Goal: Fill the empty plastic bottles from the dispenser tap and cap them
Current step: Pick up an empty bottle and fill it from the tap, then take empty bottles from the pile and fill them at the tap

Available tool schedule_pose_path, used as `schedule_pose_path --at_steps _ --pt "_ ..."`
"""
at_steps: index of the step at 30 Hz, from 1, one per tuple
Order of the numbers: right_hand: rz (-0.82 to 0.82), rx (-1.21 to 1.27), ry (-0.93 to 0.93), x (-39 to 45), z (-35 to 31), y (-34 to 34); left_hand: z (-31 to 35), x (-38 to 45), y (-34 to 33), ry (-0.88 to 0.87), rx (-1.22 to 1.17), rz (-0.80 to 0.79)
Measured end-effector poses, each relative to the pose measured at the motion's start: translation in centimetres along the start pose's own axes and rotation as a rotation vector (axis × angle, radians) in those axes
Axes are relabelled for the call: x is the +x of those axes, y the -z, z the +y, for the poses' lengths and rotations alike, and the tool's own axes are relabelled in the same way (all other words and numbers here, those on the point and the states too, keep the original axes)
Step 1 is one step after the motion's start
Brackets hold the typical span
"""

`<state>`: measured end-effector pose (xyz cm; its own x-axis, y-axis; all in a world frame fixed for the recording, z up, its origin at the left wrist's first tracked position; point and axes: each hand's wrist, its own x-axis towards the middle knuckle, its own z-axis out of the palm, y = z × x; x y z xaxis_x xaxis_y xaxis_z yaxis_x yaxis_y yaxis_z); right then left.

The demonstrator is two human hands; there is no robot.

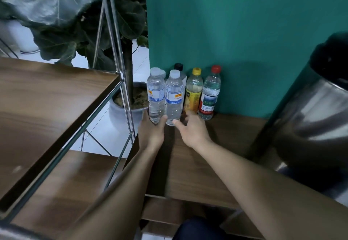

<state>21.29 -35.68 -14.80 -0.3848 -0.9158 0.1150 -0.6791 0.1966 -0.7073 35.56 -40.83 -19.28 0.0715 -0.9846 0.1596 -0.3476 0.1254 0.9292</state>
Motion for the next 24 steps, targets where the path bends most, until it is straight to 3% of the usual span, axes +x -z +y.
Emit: schedule_pose_path --at_steps 3,9,15,24 --pt "0.000 0.080 0.009 -2.6 0.0 2.3 1.8 -2.7 0.5 0.003 0.060 0.031" --pt "0.070 0.253 0.205 -9.9 -1.9 9.9 9.6 -9.4 3.1 -0.096 -0.131 -0.040" --pt "0.139 0.388 0.402 -19.9 -2.3 20.8 19.0 -19.7 3.5 -0.332 -0.221 -0.314" --pt "0.419 0.382 0.305 -31.7 7.9 35.7 28.5 -34.4 -6.1 -0.470 -0.378 -0.604"
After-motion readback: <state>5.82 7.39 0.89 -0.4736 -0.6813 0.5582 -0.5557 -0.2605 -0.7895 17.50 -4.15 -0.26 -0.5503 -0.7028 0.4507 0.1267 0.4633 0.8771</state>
